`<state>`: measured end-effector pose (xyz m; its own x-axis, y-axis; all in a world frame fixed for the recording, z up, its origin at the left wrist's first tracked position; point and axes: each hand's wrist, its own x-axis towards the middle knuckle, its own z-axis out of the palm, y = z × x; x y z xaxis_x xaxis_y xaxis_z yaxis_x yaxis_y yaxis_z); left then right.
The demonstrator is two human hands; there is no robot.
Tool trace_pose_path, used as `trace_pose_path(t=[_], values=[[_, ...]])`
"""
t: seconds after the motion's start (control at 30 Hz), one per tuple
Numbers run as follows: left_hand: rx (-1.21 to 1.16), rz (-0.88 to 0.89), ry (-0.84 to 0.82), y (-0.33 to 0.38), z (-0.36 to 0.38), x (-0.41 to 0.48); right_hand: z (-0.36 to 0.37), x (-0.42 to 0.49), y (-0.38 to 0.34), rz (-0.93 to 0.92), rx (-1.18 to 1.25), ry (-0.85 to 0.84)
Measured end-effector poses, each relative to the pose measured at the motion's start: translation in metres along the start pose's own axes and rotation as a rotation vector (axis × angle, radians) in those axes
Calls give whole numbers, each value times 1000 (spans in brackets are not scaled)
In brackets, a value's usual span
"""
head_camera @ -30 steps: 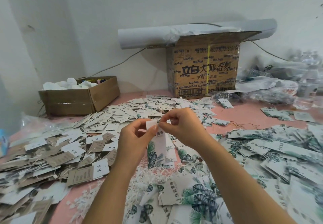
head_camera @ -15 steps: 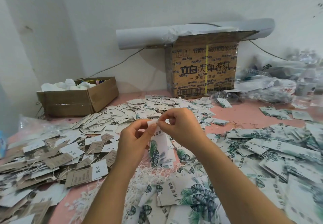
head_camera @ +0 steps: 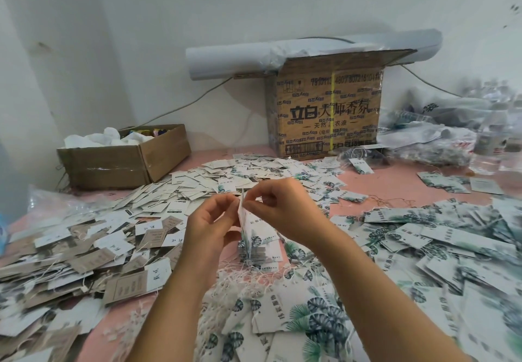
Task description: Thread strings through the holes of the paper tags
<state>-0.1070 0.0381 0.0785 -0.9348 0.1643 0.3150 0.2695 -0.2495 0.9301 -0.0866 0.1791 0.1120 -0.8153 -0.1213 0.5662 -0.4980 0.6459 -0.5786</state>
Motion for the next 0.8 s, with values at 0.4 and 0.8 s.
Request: trace_pose_path(t=[0.4,0.8], values=[[-209,-179,136,5,1,4,-9,-1,24,307,238,-38],[-390,-134,242,8,-11,8,-24,-3,45,548,483,126]])
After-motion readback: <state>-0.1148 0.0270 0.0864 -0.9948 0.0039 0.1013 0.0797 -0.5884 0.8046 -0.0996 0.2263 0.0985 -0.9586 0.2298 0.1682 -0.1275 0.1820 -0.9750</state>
